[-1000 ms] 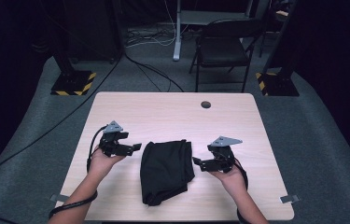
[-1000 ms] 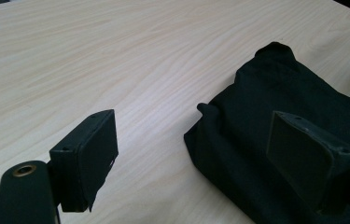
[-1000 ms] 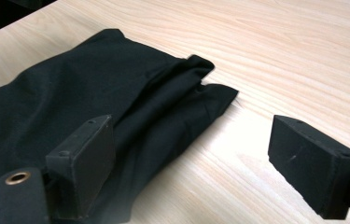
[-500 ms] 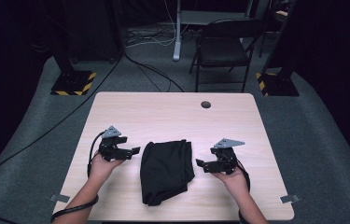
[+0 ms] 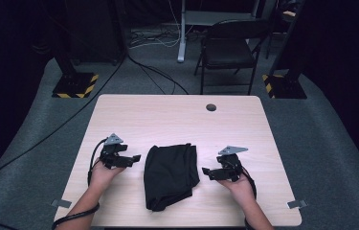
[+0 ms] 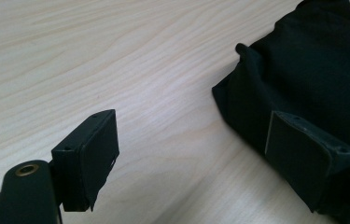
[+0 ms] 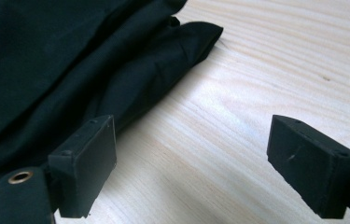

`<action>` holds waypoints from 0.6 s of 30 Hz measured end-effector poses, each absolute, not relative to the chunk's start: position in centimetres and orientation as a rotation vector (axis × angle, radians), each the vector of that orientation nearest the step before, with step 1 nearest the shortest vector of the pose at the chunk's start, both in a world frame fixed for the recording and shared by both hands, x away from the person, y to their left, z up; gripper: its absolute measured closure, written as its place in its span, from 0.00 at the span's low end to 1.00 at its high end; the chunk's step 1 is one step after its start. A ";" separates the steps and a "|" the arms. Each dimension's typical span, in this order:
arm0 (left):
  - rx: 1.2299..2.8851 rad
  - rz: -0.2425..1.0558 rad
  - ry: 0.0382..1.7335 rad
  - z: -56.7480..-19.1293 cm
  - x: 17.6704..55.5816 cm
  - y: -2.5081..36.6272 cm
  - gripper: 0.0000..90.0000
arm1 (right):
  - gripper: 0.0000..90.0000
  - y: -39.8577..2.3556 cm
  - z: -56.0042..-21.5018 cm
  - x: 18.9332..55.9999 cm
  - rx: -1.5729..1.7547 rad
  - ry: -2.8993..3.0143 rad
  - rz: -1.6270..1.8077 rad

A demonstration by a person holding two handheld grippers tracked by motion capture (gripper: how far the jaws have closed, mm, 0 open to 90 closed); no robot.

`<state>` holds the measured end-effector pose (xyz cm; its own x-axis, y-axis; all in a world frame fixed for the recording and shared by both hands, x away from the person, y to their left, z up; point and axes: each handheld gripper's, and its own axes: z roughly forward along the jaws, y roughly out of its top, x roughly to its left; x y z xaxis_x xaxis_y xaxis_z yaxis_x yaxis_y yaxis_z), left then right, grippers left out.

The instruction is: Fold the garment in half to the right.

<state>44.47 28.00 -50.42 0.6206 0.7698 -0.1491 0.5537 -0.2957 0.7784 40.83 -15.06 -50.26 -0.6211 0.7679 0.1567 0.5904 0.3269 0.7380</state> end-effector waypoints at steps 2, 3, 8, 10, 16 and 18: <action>1.980 0.310 1.060 -50.8 44.6 28.3 0.19 | 0.17 -15.1 -50.5 40.9 1.249 2.369 1.171; 1.977 0.304 1.071 -50.9 44.7 28.4 0.19 | 0.17 -15.2 -50.6 41.0 1.252 2.369 1.169; 1.979 0.299 1.104 -51.6 45.0 29.0 0.19 | 0.17 -15.5 -50.9 41.1 1.270 2.354 1.161; 1.982 0.308 1.111 -51.7 45.1 29.2 0.19 | 0.17 -15.8 -51.0 41.2 1.273 2.342 1.165; 1.990 0.334 1.132 -52.0 45.4 29.7 0.19 | 0.17 -16.5 -51.4 41.4 1.306 2.309 1.147; 1.995 0.342 1.135 -52.0 45.5 29.9 0.19 | 0.17 -16.7 -51.5 41.5 1.320 2.293 1.146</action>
<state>45.51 29.92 -51.97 0.5609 0.8151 -0.1450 0.5993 -0.2789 0.7504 41.50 -16.74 -51.53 -0.5545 0.8177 0.1545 0.6146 0.2772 0.7386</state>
